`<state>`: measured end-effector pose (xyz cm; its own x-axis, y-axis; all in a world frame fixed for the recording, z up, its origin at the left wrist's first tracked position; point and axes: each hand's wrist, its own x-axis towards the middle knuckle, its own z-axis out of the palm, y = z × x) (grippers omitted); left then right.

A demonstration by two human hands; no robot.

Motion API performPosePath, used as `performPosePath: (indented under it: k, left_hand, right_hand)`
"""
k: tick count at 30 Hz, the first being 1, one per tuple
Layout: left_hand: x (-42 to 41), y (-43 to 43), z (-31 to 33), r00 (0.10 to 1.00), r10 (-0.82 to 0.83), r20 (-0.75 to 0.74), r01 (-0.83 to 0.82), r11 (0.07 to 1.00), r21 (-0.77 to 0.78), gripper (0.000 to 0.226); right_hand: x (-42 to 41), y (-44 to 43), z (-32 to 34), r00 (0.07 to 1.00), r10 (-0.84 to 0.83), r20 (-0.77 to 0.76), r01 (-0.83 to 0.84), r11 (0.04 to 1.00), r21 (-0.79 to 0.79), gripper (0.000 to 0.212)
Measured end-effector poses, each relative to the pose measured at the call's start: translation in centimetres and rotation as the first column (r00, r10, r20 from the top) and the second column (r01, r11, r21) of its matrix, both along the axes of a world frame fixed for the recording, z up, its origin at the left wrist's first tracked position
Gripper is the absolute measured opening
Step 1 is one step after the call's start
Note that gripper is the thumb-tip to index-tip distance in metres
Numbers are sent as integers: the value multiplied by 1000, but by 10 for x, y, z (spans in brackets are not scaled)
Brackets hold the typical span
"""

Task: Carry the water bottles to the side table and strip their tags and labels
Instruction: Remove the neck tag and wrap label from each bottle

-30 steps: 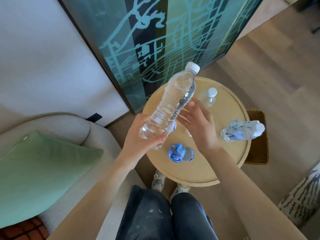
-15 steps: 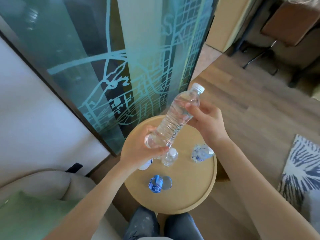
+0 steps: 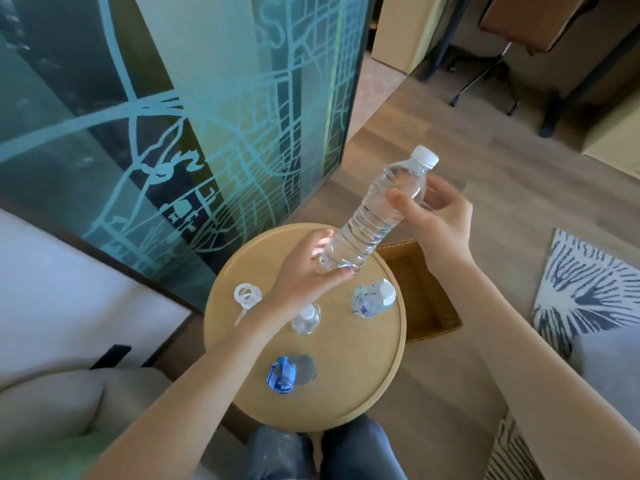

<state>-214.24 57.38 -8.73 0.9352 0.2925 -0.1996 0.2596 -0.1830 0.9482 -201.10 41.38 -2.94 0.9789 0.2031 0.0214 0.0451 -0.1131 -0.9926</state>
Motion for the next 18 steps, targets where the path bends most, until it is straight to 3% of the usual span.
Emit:
performPosePath:
  k: [6, 13, 18]
  left_hand:
    - [15, -37, -37, 982, 191, 1, -191, 979, -77, 46]
    - [16, -77, -75, 932, 361, -25, -361, 918, -163, 30]
    - [19, -84, -93, 877, 481, 5, -480, 876, -51, 26]
  right_hand:
    - [48, -8, -65, 997, 64, 49, -53, 979, -195, 65]
    - [81, 3, -159, 974, 223, -29, -215, 883, -417, 56]
    - [84, 15, -212, 946, 319, -63, -308, 817, -487, 57]
